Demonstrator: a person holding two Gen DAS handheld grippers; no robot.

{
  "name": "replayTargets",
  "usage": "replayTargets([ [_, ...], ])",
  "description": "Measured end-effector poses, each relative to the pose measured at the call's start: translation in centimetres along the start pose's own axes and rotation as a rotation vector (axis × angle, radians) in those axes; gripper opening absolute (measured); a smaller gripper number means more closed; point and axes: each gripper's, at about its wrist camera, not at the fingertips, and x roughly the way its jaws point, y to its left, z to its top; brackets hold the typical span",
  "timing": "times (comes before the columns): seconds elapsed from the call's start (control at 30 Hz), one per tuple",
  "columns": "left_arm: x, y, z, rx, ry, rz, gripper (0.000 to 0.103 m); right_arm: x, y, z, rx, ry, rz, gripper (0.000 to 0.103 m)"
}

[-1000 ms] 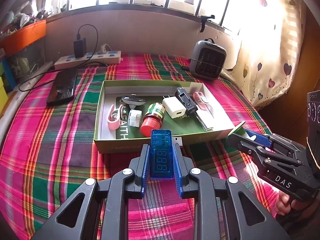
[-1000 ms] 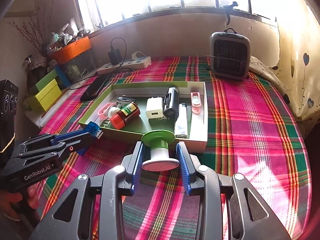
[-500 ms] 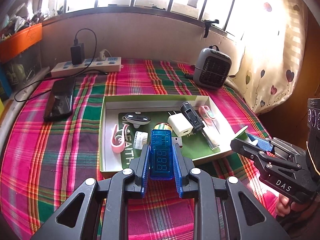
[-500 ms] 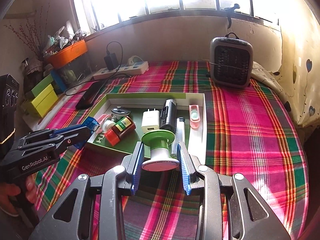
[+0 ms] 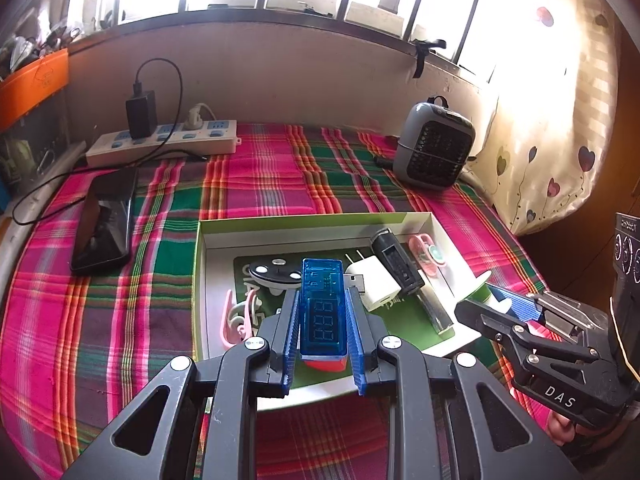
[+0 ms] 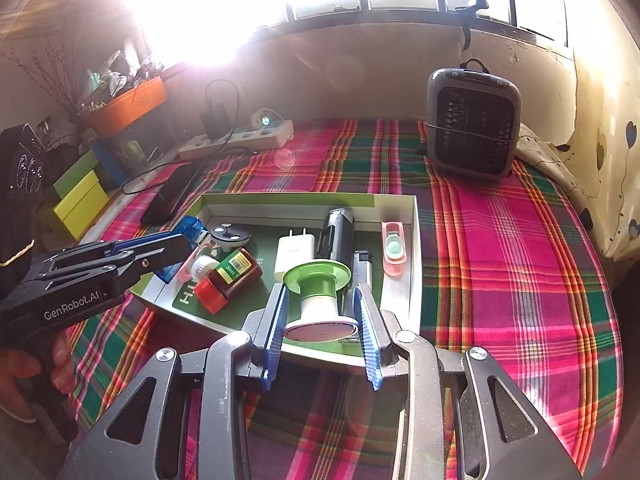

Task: Organize rigid objects
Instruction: 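Lift and carry the blue meter with the left gripper while the right gripper carries the spool over the box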

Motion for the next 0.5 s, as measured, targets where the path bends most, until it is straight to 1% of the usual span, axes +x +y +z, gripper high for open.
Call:
replayTargets([
  [0.5, 3.6, 0.4, 2.3, 0.013, 0.034, -0.038, 0.021, 3.2, 0.0, 0.4, -0.005, 0.06, 0.03, 0.035],
])
